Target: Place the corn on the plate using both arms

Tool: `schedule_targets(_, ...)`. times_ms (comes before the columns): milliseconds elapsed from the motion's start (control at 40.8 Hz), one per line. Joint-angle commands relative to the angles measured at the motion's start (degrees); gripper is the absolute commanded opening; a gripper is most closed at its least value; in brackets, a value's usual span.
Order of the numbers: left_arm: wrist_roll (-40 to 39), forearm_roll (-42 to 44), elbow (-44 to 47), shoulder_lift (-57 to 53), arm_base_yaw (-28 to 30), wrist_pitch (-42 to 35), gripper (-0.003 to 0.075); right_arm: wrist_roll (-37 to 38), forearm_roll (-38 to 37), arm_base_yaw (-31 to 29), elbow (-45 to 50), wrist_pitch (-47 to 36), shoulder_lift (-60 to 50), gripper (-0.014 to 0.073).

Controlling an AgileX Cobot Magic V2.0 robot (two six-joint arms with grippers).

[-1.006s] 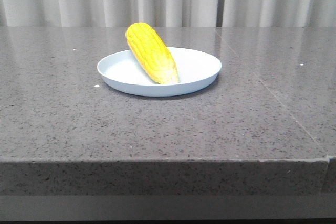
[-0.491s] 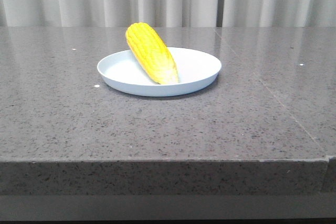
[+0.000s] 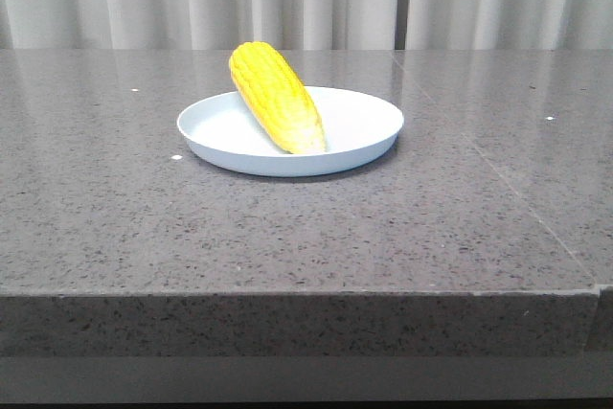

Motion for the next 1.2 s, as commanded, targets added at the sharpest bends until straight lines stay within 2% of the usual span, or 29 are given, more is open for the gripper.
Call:
schedule_targets(0, -1.5, 0.5, 1.4, -1.0, 0.1, -3.7, -0.002, 0.0, -0.4, -0.1, -1.3, -4.0, 0.2, -0.0087)
schedule_targets(196, 5.5, -5.6, 1.4, -1.0, 0.1, -3.4, -0.002, 0.0, -0.4, -0.1, -1.3, -4.0, 0.2, -0.0087)
schedule_targets(1178, 5.6, -5.6, 1.4, -1.0, 0.1, -3.4, -0.002, 0.0, -0.4, -0.1, -1.3, -4.0, 0.2, -0.0087)
